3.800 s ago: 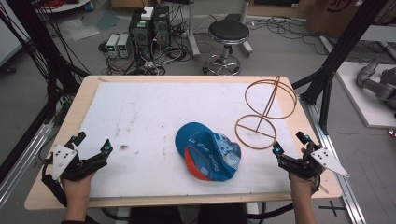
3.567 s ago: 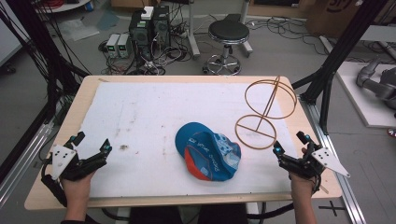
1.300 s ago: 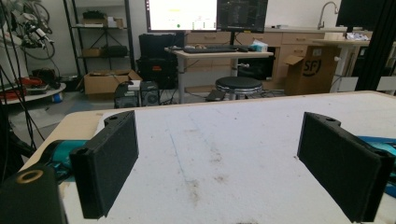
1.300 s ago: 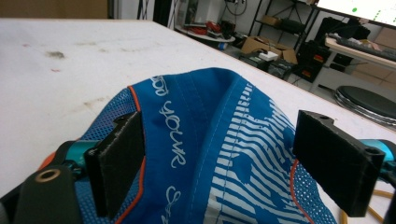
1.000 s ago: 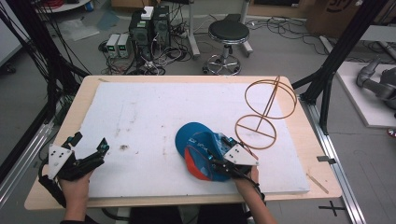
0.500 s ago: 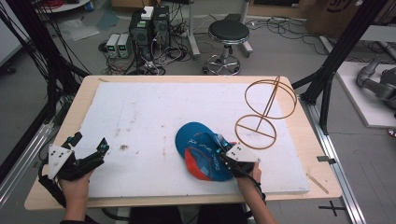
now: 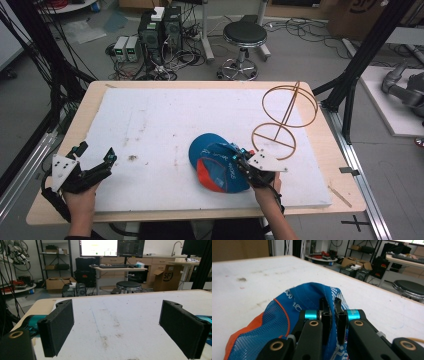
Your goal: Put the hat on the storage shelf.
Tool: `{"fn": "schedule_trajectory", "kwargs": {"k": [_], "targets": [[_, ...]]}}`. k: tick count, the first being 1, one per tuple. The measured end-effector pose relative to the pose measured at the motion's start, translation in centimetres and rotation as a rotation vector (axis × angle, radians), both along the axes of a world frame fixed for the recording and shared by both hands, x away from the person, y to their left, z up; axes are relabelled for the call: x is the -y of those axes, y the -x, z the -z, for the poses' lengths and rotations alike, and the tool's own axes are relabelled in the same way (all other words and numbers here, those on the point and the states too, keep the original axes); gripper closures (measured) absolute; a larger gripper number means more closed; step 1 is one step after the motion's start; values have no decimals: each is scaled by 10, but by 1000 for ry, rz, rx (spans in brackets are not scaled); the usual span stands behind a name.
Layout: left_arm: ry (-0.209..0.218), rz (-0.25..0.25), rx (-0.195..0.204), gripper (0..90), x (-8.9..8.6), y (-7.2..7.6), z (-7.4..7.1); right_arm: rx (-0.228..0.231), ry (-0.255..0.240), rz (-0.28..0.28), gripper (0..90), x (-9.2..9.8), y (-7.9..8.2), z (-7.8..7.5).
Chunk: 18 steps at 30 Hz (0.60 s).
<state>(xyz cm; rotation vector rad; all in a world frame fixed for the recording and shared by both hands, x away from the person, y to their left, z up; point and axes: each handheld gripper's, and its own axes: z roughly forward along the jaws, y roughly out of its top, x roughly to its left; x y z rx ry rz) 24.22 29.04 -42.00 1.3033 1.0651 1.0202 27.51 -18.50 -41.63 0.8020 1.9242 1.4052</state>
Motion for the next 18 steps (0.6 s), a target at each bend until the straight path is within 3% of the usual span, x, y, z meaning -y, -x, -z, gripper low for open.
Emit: {"fn": "schedule_trajectory", "kwargs": {"k": [8,18], "targets": [[1,-2,-1,129,0,0,0,23,-56,-1,875,2,-1,-17],[4,-5,2,129,-1,0,0,75,-77,0,872,1,-9,-56]]}}
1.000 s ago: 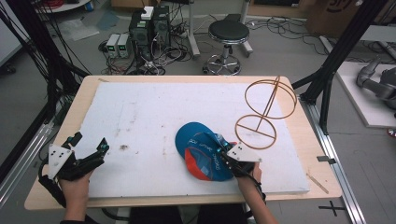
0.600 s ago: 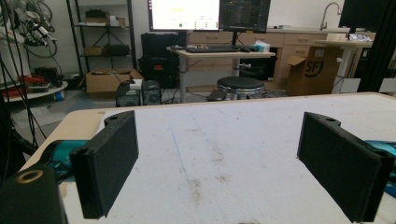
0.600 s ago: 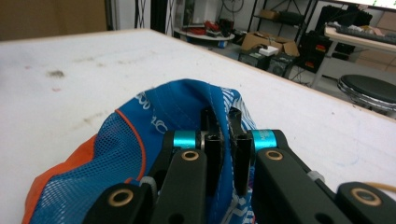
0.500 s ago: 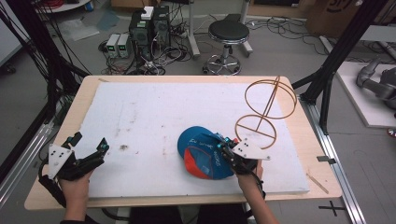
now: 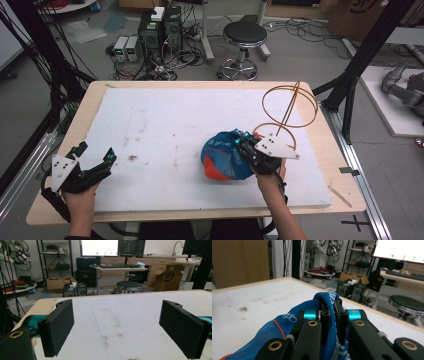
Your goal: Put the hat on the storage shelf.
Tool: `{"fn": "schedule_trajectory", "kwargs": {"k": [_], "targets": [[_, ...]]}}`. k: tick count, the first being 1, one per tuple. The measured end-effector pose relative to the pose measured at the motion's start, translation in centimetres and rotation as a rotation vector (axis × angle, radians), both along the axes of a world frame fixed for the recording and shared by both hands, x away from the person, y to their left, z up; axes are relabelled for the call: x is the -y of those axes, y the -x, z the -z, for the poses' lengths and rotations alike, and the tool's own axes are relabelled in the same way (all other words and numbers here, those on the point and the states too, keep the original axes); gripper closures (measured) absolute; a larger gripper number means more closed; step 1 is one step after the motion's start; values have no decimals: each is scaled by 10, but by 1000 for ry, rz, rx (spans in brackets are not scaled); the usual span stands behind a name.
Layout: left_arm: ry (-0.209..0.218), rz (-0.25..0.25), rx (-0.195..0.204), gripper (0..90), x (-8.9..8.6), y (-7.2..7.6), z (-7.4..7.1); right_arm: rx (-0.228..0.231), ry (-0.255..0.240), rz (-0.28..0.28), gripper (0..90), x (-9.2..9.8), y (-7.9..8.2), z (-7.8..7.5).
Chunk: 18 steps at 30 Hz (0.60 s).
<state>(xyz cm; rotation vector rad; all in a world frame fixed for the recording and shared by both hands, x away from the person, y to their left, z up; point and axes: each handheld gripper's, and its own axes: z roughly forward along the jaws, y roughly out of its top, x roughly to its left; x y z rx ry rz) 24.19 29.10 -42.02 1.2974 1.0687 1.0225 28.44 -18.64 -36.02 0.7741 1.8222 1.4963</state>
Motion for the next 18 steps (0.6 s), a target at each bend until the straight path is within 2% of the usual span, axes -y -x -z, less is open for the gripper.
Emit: {"fn": "schedule_trajectory", "kwargs": {"k": [2,3,5,12,18], "targets": [[0,0,0,129,0,0,0,10,-2,2,872,0,-2,-8],[-1,0,-1,129,0,0,0,27,-8,5,872,-1,-5,-19],[-2,0,-1,129,-1,0,0,35,-13,5,872,-1,-7,-23],[1,-4,1,129,-1,0,0,69,-22,27,872,0,-16,-56],[0,-6,0,129,-2,0,0,100,-9,44,870,3,-26,-83]]}}
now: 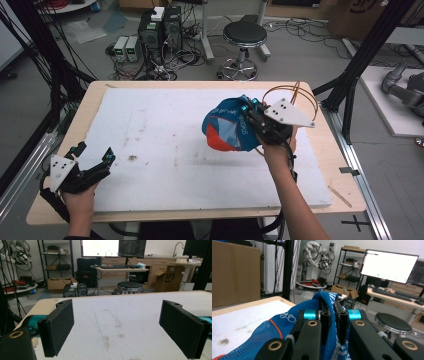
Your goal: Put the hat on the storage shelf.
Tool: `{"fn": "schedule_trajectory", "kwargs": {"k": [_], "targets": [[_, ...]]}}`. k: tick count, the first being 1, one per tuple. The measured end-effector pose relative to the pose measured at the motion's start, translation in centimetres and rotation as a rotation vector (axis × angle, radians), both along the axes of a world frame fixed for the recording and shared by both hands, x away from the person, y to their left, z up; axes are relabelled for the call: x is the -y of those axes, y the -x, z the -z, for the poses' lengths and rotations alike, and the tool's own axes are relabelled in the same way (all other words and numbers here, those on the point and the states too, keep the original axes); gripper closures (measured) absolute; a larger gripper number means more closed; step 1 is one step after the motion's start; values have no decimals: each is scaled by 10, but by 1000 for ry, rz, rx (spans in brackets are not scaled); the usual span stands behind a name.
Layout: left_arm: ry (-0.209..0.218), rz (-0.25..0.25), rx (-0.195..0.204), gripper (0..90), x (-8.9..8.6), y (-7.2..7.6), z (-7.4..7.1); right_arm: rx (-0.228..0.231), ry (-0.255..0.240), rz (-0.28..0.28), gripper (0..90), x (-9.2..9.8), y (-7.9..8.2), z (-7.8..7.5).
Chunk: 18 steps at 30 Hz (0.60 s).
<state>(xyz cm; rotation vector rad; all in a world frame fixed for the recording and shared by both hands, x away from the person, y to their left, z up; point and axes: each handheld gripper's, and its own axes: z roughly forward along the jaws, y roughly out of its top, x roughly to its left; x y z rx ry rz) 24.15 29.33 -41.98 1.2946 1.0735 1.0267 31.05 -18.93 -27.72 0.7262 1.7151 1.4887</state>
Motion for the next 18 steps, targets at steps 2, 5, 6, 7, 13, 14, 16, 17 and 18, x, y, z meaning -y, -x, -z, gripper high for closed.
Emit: {"fn": "schedule_trajectory", "kwargs": {"k": [2,5,6,7,13,14,16,17,18], "targets": [[4,0,1,129,0,0,0,8,7,8,868,1,-3,-8],[5,0,2,129,0,0,0,14,0,27,868,5,-6,-19],[3,0,3,129,-1,0,0,24,0,32,868,6,-7,-22],[3,0,2,129,-1,0,0,32,-4,32,868,8,-8,-26],[6,-4,3,129,-2,0,0,42,3,63,866,18,-17,-46],[5,-5,2,129,-2,0,0,48,7,70,865,20,-19,-50],[5,-6,2,129,-2,0,0,54,2,86,865,24,-21,-57],[5,-6,2,129,-2,0,0,59,0,98,865,27,-22,-60],[4,-6,1,129,-3,0,0,65,0,105,864,29,-23,-62]]}}
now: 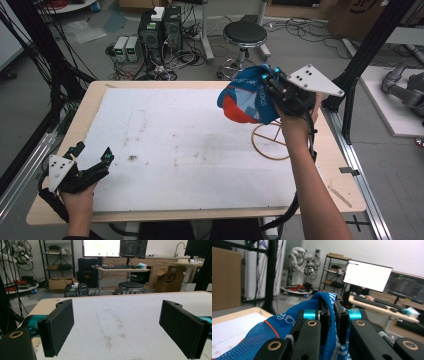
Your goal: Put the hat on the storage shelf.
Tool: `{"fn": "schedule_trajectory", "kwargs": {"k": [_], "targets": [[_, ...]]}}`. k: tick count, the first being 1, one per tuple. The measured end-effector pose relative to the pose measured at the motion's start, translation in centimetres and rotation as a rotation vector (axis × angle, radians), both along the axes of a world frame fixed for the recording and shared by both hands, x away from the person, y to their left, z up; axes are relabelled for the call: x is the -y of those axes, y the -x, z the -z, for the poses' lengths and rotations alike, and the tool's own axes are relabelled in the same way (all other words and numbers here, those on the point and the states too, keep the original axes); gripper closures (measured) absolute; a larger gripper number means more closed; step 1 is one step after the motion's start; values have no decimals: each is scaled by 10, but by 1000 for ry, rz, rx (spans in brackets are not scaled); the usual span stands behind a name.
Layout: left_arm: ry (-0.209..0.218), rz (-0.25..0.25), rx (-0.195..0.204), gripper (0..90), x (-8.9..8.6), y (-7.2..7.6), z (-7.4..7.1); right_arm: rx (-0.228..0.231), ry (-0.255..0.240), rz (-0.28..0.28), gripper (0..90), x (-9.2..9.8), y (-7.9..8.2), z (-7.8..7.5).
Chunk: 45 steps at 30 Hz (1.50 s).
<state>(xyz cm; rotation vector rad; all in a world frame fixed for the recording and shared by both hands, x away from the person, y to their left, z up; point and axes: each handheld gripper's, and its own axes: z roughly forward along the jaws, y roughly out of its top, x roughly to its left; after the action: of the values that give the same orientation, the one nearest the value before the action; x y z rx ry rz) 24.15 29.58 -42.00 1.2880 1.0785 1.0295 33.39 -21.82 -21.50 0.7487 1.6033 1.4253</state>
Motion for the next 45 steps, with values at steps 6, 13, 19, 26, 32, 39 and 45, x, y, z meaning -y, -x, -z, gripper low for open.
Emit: {"fn": "schedule_trajectory", "kwargs": {"k": [6,13,19,26,32,39,45], "targets": [[2,-1,0,130,0,0,0,2,-25,42,864,14,-6,-7],[5,-5,0,130,-2,1,0,11,-32,90,859,29,-16,-12],[4,-6,-3,131,-2,1,1,4,-31,145,856,48,-19,-16],[-2,-4,-5,131,-1,0,1,-24,-40,197,852,72,-19,-10],[-4,-2,-4,132,1,1,1,-60,-41,228,841,85,-21,4],[-5,-2,-8,132,0,1,1,-92,-61,249,831,95,-23,22],[-7,-1,-8,132,1,1,1,-91,-47,255,751,97,-22,31]]}}
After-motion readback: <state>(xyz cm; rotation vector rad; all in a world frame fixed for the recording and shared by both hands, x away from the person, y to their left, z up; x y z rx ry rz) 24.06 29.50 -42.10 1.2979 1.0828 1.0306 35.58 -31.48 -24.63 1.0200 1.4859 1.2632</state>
